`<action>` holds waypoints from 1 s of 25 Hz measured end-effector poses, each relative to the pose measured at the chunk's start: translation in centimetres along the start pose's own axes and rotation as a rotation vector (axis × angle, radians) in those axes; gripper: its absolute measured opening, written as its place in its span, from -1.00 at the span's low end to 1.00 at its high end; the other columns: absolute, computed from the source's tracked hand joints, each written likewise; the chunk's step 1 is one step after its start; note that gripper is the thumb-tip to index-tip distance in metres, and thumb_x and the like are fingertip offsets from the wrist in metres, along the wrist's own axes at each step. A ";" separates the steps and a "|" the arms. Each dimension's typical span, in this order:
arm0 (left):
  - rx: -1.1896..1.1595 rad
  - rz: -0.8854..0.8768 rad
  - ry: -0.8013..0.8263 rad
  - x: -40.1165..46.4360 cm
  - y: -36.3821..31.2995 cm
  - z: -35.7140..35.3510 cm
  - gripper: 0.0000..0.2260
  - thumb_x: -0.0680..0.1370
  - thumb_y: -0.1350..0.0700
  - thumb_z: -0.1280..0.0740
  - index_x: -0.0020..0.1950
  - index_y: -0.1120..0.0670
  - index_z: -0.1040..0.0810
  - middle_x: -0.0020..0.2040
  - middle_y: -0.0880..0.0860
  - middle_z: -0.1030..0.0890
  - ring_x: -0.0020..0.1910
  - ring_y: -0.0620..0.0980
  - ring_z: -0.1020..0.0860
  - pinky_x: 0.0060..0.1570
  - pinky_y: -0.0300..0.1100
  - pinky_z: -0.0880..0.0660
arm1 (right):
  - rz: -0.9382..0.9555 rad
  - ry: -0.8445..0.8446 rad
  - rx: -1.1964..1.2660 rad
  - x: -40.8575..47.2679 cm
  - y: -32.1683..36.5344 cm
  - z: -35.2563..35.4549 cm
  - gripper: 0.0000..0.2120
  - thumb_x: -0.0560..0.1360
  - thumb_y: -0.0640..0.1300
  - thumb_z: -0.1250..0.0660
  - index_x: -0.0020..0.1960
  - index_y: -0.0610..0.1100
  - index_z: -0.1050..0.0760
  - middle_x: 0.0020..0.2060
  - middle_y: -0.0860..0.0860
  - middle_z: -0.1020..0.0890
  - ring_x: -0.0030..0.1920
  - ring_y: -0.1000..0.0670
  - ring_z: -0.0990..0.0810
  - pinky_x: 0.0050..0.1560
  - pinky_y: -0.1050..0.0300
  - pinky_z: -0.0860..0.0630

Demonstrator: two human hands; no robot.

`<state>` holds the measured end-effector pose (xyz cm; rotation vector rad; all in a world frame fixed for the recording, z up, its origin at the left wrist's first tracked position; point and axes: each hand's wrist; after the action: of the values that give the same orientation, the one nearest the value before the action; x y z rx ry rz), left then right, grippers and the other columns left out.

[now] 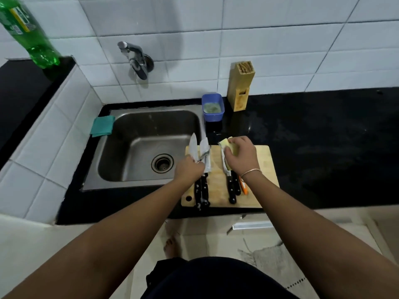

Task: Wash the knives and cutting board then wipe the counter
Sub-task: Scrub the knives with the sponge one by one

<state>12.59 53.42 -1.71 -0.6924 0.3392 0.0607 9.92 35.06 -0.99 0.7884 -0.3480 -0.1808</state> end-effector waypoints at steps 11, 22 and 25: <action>0.402 -0.152 -0.030 -2.3 -1.4 -5.0 -0.75 0.48 -0.03 -0.42 -0.17 0.08 -0.41 -0.29 0.00 -0.42 -0.19 0.09 -0.52 -0.31 -0.14 -0.36 | 0.008 0.090 0.077 -0.8 0.1 0.9 -0.75 0.47 -0.15 -0.43 0.12 -0.22 -0.60 0.03 -0.12 -0.58 0.07 -0.10 -0.57 0.16 0.09 -0.48; 0.375 -0.083 0.227 -2.7 -4.3 -9.3 -0.79 0.54 0.04 -0.31 -0.25 0.07 -0.42 -0.27 0.05 -0.54 -0.33 0.01 -0.53 -0.46 -0.23 -0.37 | -0.148 0.047 0.106 1.5 -2.3 3.6 -0.77 0.49 -0.12 -0.38 0.14 -0.12 -0.59 0.06 -0.01 -0.55 0.07 0.00 -0.53 0.09 0.28 -0.35; 0.367 -0.039 0.260 -2.7 -4.4 -9.0 -0.83 0.45 0.12 -0.34 -0.29 0.12 -0.43 -0.35 0.05 -0.52 -0.44 0.01 -0.52 -0.51 -0.26 -0.39 | -0.125 0.069 0.099 1.7 -2.0 3.6 -0.77 0.49 -0.13 -0.39 0.14 -0.13 -0.59 0.05 -0.02 -0.54 0.05 0.00 -0.53 0.10 0.26 -0.38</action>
<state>8.22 44.49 -4.57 -0.3420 0.5700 -0.1281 10.08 30.78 0.34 0.9131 -0.2436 -0.2540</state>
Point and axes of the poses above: each hand's wrist, its own x-axis towards the middle knuckle, its own z-axis out of the back of the hand, y = z × x
